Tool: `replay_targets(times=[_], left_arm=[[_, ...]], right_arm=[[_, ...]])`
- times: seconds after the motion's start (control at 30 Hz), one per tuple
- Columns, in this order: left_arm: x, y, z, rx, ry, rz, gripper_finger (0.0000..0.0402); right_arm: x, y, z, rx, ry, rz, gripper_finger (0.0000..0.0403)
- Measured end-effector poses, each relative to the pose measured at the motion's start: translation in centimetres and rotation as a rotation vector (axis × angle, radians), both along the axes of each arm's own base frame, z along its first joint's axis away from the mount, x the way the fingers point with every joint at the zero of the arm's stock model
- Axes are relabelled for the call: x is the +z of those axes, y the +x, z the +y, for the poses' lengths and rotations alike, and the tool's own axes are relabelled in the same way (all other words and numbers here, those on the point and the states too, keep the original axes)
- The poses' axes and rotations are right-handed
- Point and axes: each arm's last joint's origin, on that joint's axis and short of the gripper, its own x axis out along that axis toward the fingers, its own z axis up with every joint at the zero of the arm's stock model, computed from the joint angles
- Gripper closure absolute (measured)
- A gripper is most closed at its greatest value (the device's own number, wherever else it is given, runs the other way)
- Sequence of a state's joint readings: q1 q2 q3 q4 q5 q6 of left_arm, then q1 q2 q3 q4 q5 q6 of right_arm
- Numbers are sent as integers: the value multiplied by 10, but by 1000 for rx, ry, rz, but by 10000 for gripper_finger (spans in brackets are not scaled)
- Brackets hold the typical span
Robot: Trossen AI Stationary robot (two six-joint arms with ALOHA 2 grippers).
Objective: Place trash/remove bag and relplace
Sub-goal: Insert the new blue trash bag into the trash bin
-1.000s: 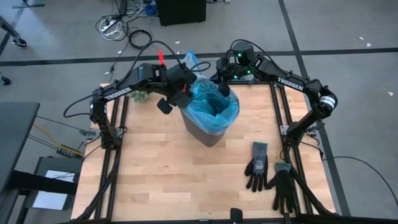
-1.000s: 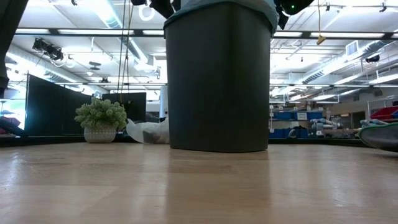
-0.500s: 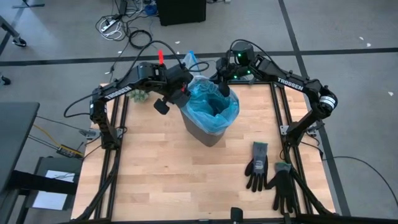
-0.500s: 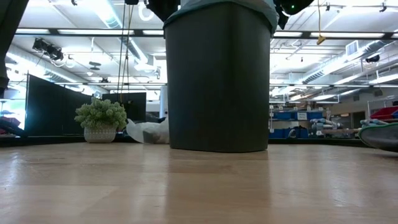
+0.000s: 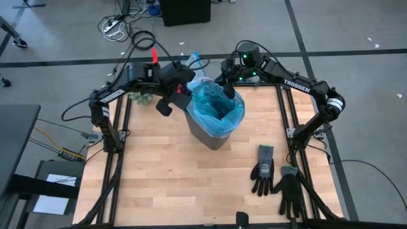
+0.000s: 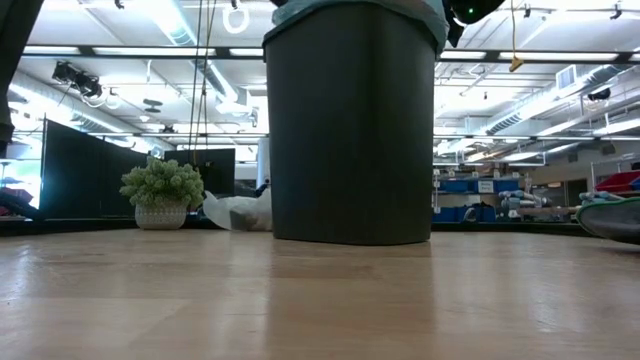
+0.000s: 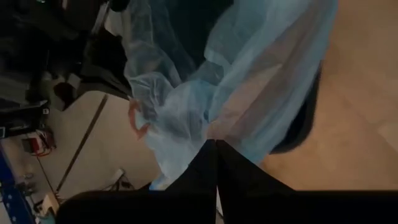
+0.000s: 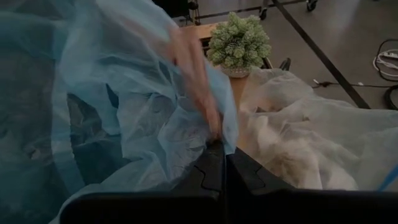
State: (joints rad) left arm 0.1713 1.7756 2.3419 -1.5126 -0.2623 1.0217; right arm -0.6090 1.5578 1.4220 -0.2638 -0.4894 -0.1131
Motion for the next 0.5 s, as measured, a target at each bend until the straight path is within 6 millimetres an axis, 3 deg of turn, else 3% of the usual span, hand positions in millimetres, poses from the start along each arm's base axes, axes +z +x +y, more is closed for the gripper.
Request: replay_targets(times=[0.5], left_arm=[[-2,-4,-11,69,-93,6,397]], right_arm=[[0,0,0,-6,31,-3,403]])
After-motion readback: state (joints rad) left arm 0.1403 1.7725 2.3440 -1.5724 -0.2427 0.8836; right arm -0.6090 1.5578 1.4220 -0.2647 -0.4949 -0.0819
